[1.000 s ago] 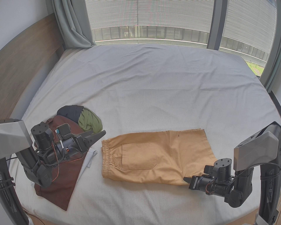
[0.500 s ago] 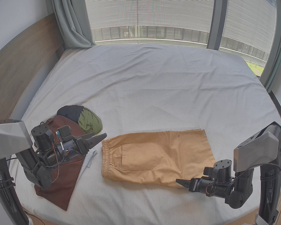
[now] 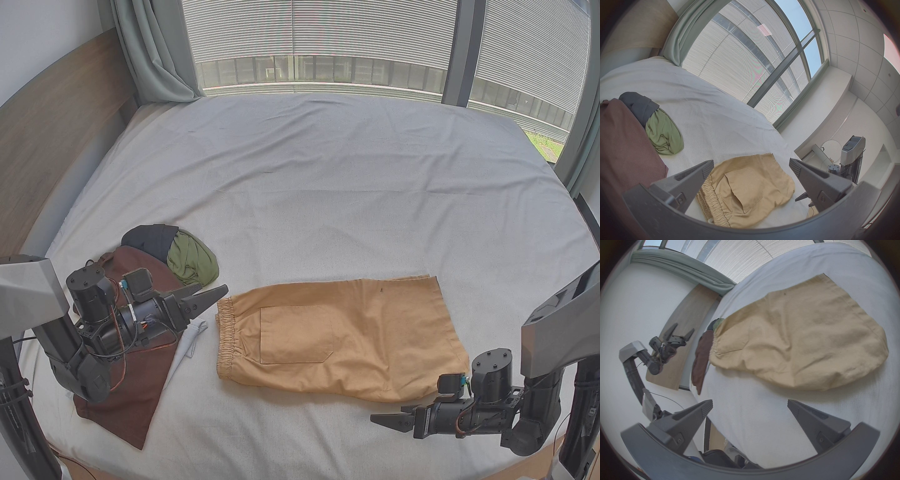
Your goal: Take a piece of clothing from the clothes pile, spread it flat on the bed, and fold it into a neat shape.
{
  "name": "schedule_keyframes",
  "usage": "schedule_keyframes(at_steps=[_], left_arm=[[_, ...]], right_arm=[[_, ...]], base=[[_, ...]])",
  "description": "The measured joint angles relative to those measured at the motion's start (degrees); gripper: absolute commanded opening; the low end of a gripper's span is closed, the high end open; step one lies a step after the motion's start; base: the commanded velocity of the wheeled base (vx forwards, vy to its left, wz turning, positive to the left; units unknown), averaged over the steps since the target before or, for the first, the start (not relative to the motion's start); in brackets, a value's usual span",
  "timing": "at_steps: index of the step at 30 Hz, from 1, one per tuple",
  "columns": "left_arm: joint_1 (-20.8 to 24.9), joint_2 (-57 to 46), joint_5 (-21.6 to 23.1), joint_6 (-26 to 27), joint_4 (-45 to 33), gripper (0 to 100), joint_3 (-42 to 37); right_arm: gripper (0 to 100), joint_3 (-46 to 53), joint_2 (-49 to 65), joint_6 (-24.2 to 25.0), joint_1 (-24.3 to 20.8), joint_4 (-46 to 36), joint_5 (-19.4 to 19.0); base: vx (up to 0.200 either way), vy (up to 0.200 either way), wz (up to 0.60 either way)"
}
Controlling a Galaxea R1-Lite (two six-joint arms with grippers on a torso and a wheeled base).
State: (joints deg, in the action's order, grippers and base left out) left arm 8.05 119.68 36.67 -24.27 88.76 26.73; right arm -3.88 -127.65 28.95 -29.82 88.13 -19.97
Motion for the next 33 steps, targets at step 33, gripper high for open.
schedule_keyframes(at_steps=[33], left_arm=[[-0.2, 0.28, 0.26, 2.41, -0.05, 100, -2.35]], right_arm=[[100, -10.78, 11.78, -0.24, 5.27, 0.0, -3.64]], base=[[0.0, 0.0, 0.0]])
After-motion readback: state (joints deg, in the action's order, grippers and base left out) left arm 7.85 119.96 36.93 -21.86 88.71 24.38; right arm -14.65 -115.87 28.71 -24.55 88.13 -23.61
